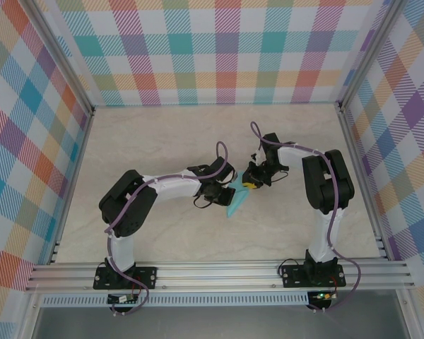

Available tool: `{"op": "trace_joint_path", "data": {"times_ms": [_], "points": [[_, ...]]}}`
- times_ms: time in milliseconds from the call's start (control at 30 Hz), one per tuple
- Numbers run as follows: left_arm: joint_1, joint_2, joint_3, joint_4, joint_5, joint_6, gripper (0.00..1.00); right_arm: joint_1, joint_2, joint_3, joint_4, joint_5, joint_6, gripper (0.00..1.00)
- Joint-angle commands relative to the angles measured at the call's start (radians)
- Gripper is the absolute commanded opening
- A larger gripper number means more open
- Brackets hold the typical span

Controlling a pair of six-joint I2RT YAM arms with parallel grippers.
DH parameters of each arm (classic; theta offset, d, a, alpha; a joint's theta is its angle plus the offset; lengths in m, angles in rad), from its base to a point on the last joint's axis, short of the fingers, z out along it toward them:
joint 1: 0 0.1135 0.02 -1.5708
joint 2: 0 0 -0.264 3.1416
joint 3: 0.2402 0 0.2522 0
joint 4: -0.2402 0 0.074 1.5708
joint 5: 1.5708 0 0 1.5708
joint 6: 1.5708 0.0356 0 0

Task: Fold a paper plane with a square sheet of paper (pick it up from the middle)
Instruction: Third fold the triangle at the center of the table.

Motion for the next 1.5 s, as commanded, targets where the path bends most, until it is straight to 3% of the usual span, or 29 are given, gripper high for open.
{"op": "trace_joint_path", "data": {"times_ms": [0,1100,1300,1467], "points": [[0.014,0.024,0.013,-0.02,-0.02,0.014,0.02,0.007,0.003,-0.006,-0.033,0.012,-0.025,0.15],[0.014,0.013,0.01,0.006,-0.032,0.024,0.03,0.007,0.001,-0.017,-0.024,0.014,-0.021,0.14],[0.013,0.018,0.01,0.033,0.01,0.027,0.04,0.007,0.004,-0.017,-0.024,0.014,-0.023,0.14],[0.015,0.027,0.016,0.006,-0.041,0.034,0.04,0.007,0.007,-0.017,-0.024,0.015,-0.023,0.14]]}}
